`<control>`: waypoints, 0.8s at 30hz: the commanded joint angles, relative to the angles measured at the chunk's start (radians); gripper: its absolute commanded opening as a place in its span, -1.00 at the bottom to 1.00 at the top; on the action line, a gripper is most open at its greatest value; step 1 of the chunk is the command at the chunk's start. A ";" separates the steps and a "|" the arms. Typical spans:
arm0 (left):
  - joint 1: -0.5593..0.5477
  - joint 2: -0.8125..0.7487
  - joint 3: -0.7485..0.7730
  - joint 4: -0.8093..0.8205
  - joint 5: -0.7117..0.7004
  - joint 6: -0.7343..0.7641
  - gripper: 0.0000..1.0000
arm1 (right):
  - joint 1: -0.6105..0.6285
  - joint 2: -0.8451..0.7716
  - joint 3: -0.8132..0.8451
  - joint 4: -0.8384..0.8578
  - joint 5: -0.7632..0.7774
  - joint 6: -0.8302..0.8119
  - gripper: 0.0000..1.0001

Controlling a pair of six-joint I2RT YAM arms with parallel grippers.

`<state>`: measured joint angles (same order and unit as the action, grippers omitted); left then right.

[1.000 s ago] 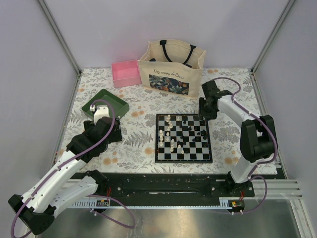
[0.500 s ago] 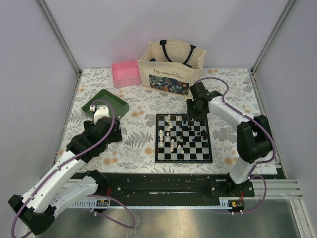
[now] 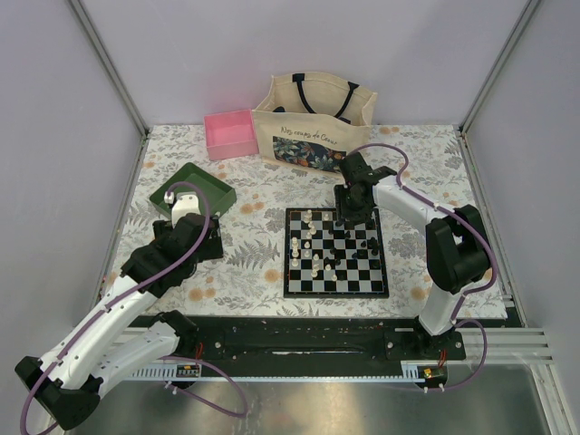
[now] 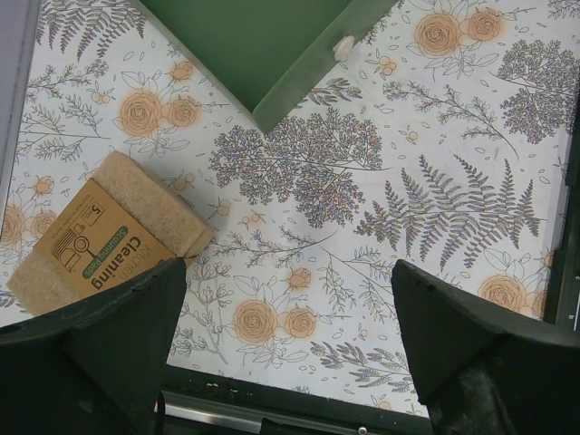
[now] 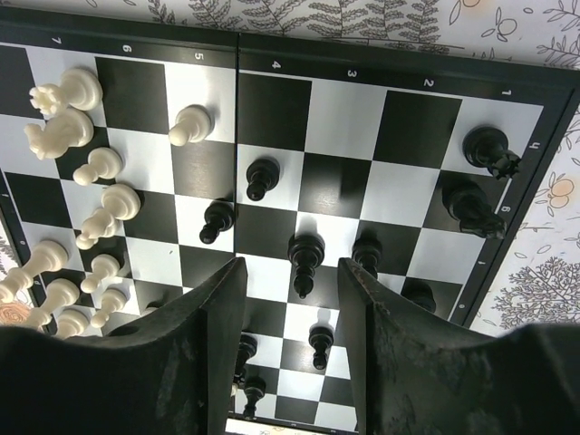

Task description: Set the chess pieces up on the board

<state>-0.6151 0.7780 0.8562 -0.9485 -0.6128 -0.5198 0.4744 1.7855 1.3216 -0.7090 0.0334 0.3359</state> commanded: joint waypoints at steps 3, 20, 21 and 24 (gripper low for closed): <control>0.005 -0.017 0.032 0.031 0.008 0.014 0.98 | 0.012 -0.001 0.008 -0.044 0.057 -0.020 0.02; 0.005 -0.023 0.032 0.031 0.008 0.014 0.98 | 0.013 -0.015 -0.032 -0.009 0.000 -0.015 -0.20; 0.005 -0.023 0.030 0.031 0.010 0.012 0.98 | 0.013 -0.015 -0.033 -0.009 0.000 -0.017 -0.20; 0.006 -0.023 0.030 0.031 0.010 0.014 0.98 | 0.013 -0.020 -0.039 -0.007 -0.004 -0.015 -0.20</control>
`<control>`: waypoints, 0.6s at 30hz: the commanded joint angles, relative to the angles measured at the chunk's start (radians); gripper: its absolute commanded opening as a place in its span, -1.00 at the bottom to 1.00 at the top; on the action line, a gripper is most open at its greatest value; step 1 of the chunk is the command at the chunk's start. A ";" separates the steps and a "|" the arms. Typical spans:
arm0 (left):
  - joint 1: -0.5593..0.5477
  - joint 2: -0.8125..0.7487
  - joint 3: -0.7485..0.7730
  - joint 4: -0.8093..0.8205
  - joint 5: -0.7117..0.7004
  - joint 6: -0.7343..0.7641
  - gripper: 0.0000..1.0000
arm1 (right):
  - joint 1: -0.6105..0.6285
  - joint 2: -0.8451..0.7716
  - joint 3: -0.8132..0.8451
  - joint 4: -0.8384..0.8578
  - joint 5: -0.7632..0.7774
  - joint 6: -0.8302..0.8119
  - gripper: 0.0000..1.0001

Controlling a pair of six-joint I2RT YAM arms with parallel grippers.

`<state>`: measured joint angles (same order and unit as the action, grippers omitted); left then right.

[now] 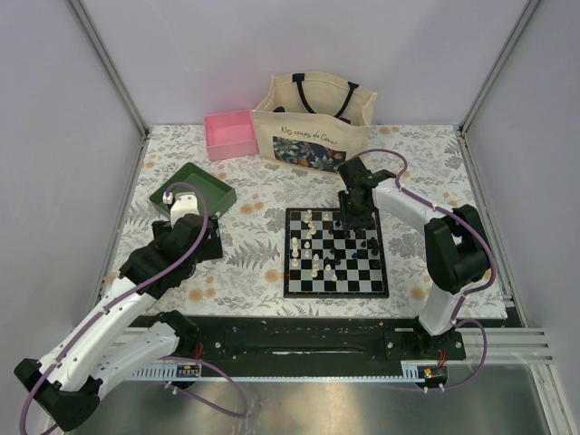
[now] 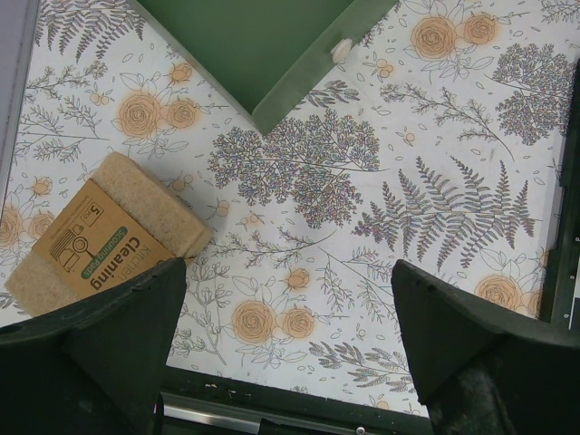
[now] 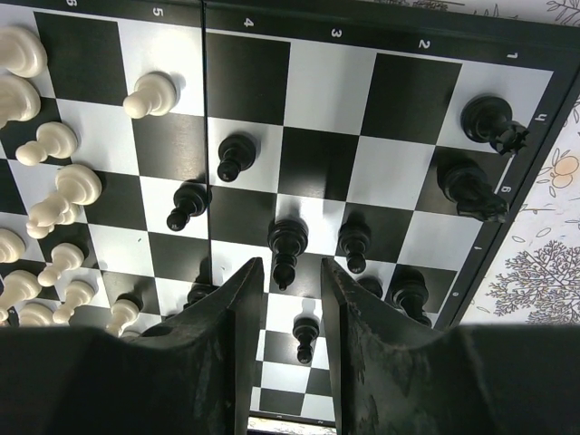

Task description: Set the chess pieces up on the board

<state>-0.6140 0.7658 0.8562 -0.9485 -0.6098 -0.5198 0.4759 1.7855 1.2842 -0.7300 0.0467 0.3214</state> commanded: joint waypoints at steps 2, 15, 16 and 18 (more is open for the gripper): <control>0.005 -0.011 0.033 0.031 0.007 0.012 0.98 | 0.015 -0.020 -0.006 0.012 -0.019 0.001 -0.20; 0.003 -0.011 0.032 0.031 0.008 0.014 0.98 | 0.020 -0.021 -0.011 0.012 -0.024 0.001 -0.42; 0.003 -0.013 0.032 0.031 0.008 0.012 0.98 | 0.020 -0.023 -0.010 0.014 -0.025 0.001 -0.43; 0.005 -0.013 0.032 0.031 0.008 0.012 0.98 | 0.020 -0.023 -0.013 0.012 -0.028 0.002 -0.53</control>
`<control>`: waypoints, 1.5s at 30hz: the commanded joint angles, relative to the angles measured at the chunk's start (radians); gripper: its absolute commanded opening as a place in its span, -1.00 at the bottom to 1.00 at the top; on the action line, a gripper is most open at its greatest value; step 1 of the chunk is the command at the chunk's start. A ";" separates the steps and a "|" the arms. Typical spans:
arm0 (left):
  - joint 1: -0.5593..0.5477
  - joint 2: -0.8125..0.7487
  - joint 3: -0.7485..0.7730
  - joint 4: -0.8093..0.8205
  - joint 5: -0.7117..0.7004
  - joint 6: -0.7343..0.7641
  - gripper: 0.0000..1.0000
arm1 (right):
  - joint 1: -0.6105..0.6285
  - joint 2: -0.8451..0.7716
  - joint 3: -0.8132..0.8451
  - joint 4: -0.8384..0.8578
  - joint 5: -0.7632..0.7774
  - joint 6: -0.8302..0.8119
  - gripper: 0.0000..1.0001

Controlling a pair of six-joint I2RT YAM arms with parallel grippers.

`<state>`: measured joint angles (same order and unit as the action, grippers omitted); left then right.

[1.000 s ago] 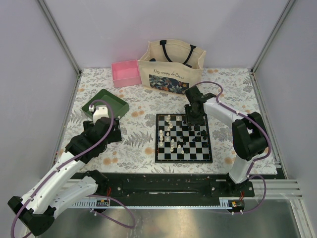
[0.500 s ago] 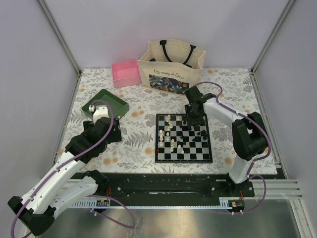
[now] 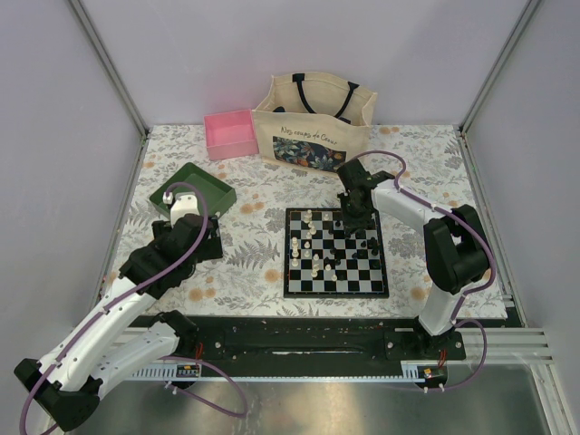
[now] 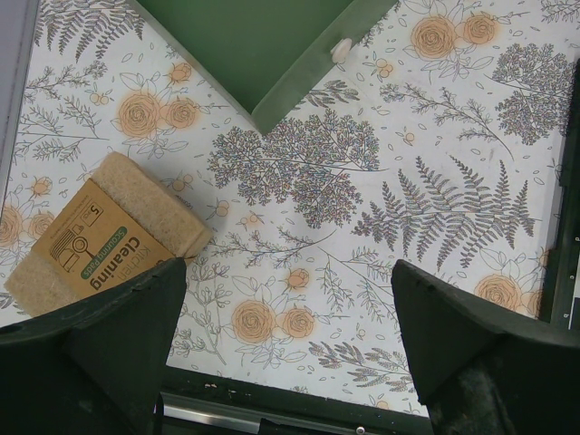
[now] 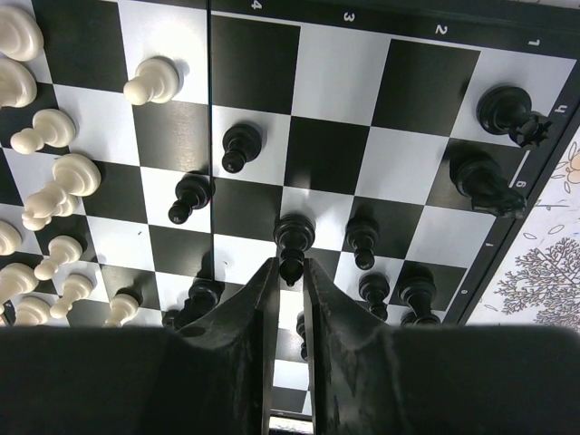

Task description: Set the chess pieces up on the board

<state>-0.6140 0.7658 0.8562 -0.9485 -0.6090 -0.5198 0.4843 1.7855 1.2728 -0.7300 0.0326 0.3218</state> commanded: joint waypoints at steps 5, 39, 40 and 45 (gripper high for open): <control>0.003 -0.008 0.033 0.031 0.009 0.012 0.98 | 0.010 -0.034 -0.001 0.012 -0.023 0.002 -0.64; 0.003 -0.016 0.032 0.033 0.011 0.012 0.98 | -0.178 -0.242 -0.145 0.081 0.044 0.036 -0.66; 0.003 -0.016 0.032 0.031 0.011 0.012 0.98 | -0.179 -0.238 -0.148 0.081 0.043 0.037 -0.66; 0.005 -0.017 0.030 0.033 0.011 0.012 0.98 | -0.179 -0.206 -0.150 0.095 0.033 0.037 -0.65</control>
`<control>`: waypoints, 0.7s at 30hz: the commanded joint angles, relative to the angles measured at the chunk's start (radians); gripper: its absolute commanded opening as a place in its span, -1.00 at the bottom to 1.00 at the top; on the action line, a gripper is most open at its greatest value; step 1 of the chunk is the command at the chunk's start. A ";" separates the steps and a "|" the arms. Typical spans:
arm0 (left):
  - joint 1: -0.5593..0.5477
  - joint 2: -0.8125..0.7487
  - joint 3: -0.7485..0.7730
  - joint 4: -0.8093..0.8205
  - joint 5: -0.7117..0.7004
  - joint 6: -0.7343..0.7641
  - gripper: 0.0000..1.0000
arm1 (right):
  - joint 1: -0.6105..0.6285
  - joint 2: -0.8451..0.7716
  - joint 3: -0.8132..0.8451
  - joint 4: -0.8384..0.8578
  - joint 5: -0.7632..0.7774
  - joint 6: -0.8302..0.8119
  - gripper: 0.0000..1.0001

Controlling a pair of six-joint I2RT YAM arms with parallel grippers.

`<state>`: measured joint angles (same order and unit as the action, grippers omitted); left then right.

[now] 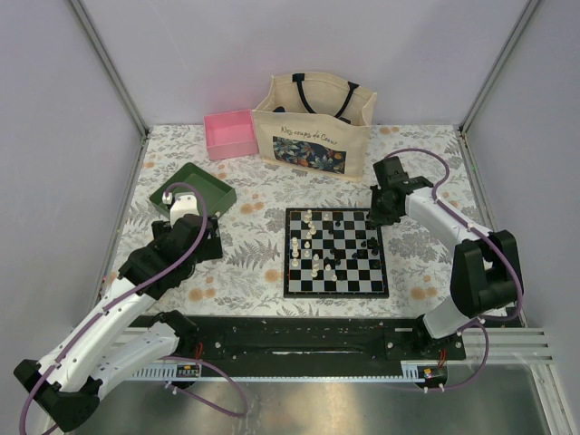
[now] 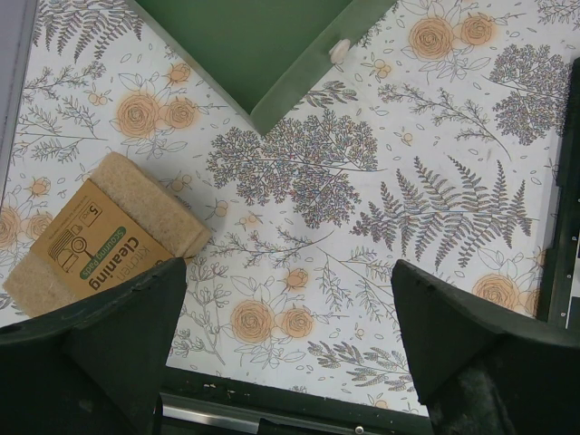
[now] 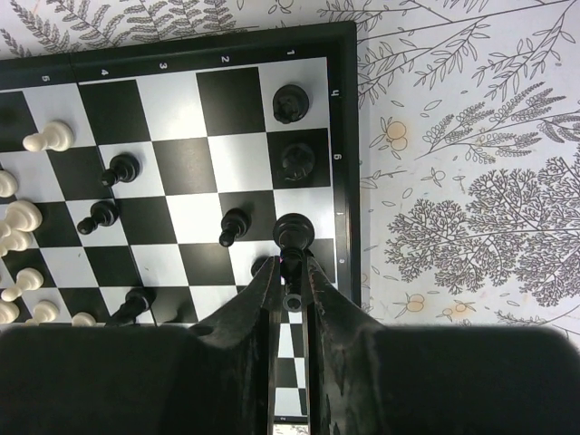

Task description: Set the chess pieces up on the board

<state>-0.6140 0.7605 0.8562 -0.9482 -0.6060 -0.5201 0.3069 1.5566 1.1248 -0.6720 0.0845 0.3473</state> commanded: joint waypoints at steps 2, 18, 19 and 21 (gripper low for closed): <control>0.003 -0.012 0.032 0.032 0.008 0.012 0.98 | -0.003 0.033 -0.002 0.040 -0.020 0.013 -0.65; 0.003 -0.009 0.030 0.032 0.005 0.014 0.98 | -0.006 0.077 -0.020 0.057 -0.008 0.010 -0.64; 0.003 -0.006 0.032 0.031 0.006 0.014 0.98 | -0.006 0.079 -0.023 0.057 -0.006 0.009 -0.65; 0.003 -0.007 0.030 0.031 0.006 0.014 0.98 | -0.008 0.080 -0.025 0.058 -0.005 0.009 -0.65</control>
<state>-0.6140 0.7605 0.8562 -0.9482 -0.6056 -0.5201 0.3061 1.6344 1.1049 -0.6399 0.0685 0.3485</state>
